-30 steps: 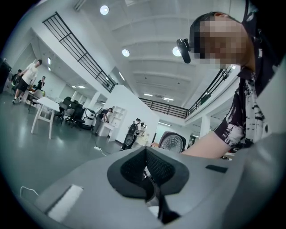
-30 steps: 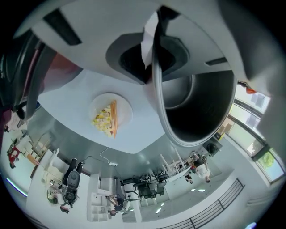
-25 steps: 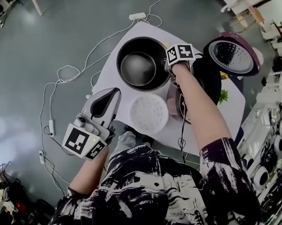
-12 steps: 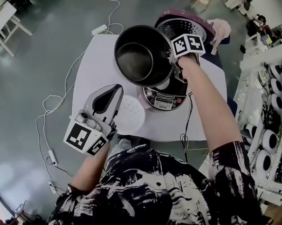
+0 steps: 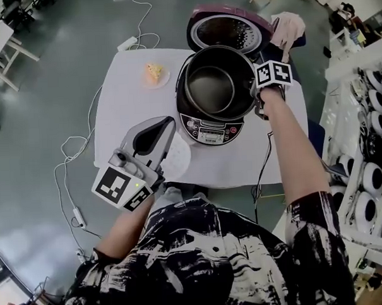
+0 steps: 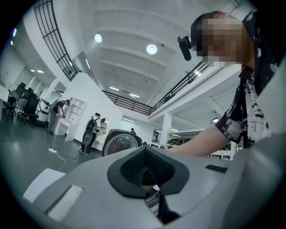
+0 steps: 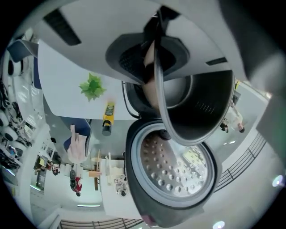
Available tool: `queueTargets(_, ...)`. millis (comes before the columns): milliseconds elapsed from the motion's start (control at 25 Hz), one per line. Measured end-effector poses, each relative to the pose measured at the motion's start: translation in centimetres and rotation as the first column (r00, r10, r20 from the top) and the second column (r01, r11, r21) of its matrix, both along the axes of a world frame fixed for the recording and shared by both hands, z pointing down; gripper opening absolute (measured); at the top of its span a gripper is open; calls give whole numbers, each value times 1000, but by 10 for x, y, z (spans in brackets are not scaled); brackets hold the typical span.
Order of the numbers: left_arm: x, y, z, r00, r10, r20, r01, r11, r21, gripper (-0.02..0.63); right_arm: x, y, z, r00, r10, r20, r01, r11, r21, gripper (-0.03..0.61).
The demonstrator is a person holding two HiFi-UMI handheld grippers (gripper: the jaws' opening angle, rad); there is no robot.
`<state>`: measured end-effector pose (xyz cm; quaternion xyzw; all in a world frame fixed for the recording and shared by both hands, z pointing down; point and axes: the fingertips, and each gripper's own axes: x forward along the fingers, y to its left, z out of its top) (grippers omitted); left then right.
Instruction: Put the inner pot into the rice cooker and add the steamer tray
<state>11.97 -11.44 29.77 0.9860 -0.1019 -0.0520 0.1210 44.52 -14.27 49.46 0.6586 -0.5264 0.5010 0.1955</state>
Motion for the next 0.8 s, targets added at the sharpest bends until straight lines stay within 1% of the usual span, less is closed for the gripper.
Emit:
queueTargets(240,-4,-3,5,999,-28,23,28,1000,-5,5,4,3,27,1000,17,-2,-17,999,-39,8)
queueTargets(400,-12,-9,11,998,-58,29,58,998,-14,5,3,-3,41,1000,4,-26,-6,998,-65,8)
queueTargets(600,-19,-15,14,996,-81,32,82,996,-22,5,6,-7,50,995,-8,-102,-3,994,-112,9)
queueTargets(800,-26,-20,19,995,-96,32,97,995,-31,5,8,-10,57,982,-42,-183,13,987,-159,8)
